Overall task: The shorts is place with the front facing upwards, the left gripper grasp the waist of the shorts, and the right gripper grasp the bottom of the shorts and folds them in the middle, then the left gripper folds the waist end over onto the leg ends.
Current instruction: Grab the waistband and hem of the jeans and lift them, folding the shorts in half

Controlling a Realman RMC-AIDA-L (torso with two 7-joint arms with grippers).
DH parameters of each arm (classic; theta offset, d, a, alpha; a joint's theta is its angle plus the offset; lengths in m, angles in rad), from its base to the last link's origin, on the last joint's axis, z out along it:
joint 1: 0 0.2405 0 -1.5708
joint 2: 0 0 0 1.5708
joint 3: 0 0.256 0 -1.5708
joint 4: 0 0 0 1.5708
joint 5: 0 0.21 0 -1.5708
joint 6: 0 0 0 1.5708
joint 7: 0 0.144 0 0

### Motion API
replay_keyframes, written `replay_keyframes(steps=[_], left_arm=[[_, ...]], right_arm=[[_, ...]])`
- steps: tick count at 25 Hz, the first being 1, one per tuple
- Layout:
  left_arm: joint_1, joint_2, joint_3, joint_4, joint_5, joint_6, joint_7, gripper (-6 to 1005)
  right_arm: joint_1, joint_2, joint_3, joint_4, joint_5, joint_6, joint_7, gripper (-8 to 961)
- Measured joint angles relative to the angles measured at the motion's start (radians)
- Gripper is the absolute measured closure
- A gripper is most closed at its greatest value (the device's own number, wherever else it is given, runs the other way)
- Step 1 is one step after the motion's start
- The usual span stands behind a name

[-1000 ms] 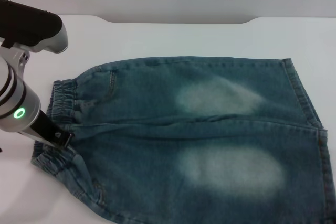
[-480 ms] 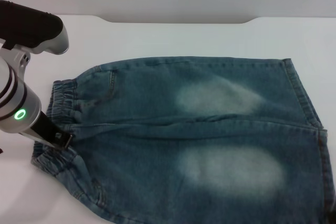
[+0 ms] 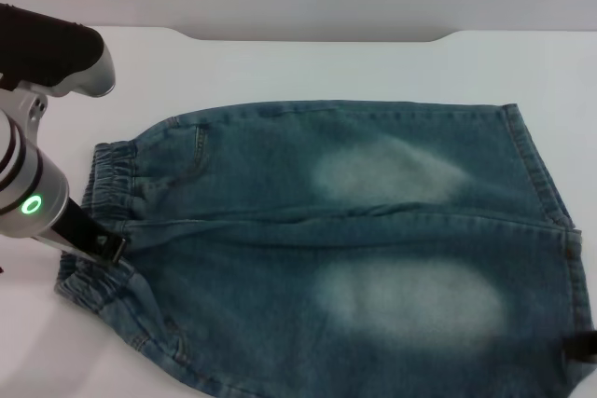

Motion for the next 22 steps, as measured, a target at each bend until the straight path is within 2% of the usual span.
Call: replay_keyframes(steps=[10,22], left_arm=[[0.032,0.001,-0.001,-0.035,-0.002,0.021,0.0,958],[0.076,0.002,-0.026,-0.092,-0.005,0.064,0.0,958]], right_arm=[[-0.005,0.002,0.079,0.003,0.104,-0.046,-0.057,954],[-0.017,0.002,0.126,0.007,0.176,-0.104,-0.104,954]])
